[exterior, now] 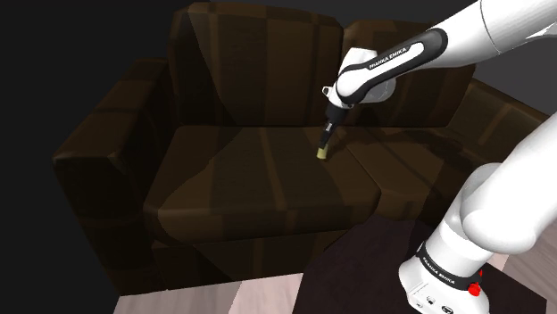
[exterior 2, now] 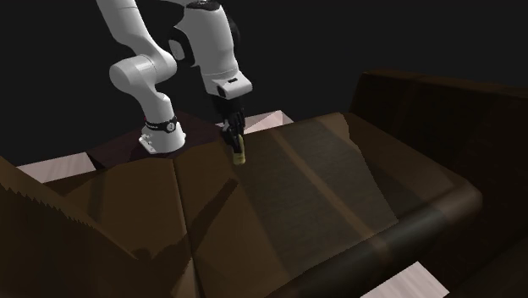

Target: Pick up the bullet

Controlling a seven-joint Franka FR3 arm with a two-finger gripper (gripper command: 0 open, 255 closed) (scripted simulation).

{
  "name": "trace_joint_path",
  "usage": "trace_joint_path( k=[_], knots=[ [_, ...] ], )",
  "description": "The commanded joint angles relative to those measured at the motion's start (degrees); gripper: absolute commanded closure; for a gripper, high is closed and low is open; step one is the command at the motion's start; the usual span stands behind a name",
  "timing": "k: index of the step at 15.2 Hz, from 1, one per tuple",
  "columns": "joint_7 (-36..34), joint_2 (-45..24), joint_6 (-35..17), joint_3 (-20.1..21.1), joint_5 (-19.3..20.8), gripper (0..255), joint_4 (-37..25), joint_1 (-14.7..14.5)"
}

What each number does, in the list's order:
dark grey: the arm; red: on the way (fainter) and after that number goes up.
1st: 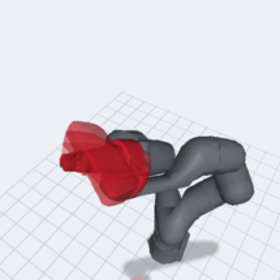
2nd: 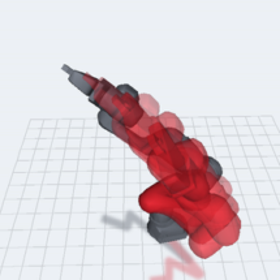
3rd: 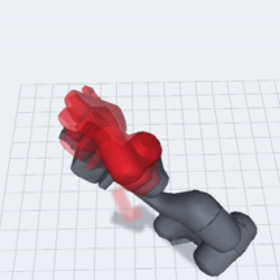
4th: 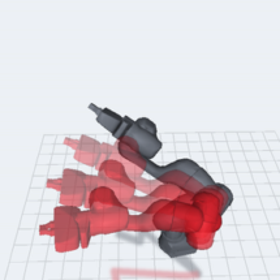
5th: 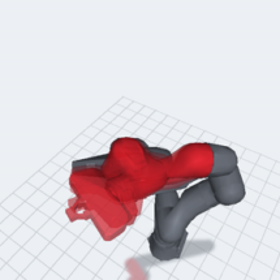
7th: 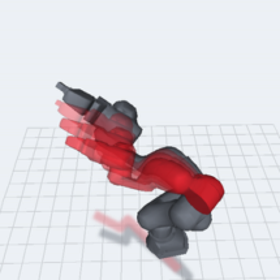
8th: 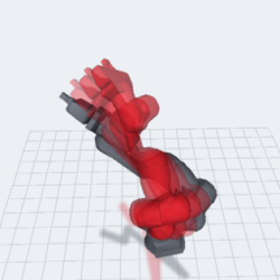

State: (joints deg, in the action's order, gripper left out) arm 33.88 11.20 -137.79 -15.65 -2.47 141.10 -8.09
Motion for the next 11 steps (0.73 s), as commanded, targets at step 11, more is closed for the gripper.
trace_joint_path(
  k=[11],
  knots=[
    [-1.8,4.3,8.4,0.8,1.6,255,-4.2,0.4]
  ],
)
